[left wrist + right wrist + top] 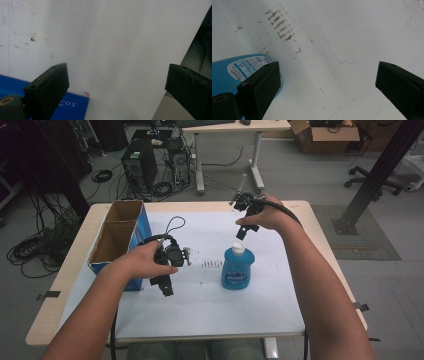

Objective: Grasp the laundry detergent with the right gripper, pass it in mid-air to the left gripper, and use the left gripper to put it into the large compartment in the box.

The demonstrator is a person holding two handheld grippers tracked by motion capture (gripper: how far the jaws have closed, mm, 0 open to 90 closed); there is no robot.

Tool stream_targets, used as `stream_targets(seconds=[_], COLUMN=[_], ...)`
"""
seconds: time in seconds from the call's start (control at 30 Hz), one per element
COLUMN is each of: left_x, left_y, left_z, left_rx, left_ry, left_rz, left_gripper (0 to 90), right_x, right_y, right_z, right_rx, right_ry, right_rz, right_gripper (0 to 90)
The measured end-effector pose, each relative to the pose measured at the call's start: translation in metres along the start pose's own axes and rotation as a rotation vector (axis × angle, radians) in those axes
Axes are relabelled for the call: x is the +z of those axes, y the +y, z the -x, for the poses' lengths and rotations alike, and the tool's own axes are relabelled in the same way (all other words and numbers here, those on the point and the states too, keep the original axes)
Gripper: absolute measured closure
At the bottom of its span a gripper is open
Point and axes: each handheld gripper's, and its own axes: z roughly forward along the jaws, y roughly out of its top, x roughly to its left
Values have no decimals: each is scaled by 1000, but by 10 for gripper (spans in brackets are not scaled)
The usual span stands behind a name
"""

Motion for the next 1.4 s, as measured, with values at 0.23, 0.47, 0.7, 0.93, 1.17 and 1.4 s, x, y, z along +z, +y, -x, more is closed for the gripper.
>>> stream_targets(seconds=[0.23, 0.47, 0.7, 0.93, 1.17, 1.4], left_x=[-2, -2, -1, -1, -1, -3], left_y=[0, -1, 0, 0, 0, -2], left_z=[-1, 0, 2, 3, 5, 4], left_rx=[2, -4, -9, -6, -4, 6], left_ry=[3, 2, -4, -2, 3, 9], left_rz=[1, 2, 1, -4, 1, 10], left_gripper=[54, 54, 54, 54, 54, 54], right_x=[-4, -7, -12, -13, -16, -19], right_y=[-3, -7, -21, -45, -65, -81], right_z=[1, 4, 12, 16, 14, 8], right_rx=[4, 13, 35, 53, 46, -4], right_ry=[-5, -10, -14, 9, 21, 45], right_rz=[5, 7, 9, 23, 29, 67], right_gripper=[62, 63, 63, 58, 58, 56])
